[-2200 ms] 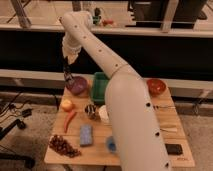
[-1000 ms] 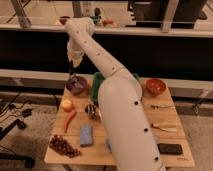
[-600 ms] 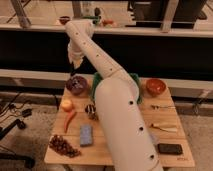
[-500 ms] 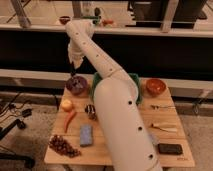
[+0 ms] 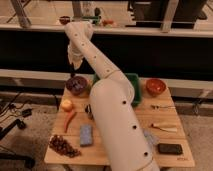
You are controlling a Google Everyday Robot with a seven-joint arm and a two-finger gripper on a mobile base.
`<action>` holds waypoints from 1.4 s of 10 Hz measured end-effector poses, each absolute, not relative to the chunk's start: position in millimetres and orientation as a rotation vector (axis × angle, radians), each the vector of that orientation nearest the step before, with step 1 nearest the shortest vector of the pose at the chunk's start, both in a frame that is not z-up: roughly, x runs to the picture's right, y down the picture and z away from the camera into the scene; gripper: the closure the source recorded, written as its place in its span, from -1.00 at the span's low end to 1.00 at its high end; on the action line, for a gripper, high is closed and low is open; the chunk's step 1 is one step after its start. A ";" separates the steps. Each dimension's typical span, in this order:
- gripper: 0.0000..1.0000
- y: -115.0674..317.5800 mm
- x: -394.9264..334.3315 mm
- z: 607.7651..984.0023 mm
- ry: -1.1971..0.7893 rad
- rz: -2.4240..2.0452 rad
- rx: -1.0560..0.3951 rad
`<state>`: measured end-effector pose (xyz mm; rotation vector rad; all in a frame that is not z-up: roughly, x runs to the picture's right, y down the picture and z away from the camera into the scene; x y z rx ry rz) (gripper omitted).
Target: Place brush in purple bowl
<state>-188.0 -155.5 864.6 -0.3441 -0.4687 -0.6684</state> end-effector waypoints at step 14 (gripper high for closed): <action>-0.37 -150.1 -200.4 877.2 -0.483 -0.676 -0.371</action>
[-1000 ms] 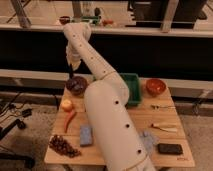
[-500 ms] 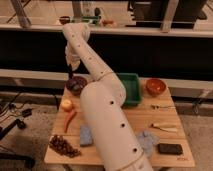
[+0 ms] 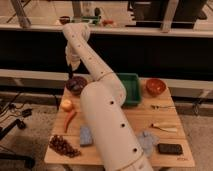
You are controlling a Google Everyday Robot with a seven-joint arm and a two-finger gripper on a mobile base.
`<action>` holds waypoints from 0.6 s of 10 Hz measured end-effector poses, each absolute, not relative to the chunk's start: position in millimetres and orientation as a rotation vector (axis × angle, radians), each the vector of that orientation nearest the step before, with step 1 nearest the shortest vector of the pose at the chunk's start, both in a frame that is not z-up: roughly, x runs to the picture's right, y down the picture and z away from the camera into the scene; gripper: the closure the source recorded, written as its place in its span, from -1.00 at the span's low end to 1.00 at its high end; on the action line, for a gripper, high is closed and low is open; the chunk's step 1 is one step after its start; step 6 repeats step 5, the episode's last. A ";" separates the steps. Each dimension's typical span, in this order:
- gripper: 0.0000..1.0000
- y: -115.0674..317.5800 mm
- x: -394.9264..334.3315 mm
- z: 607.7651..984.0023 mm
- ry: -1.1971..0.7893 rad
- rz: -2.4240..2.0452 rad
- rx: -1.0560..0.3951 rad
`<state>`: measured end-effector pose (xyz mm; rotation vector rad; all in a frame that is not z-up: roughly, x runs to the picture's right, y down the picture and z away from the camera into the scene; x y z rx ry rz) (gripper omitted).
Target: Place brush in purple bowl
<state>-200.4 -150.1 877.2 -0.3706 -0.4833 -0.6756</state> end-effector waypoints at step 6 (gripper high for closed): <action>-0.60 -149.9 -200.6 877.4 -0.483 -0.676 -0.371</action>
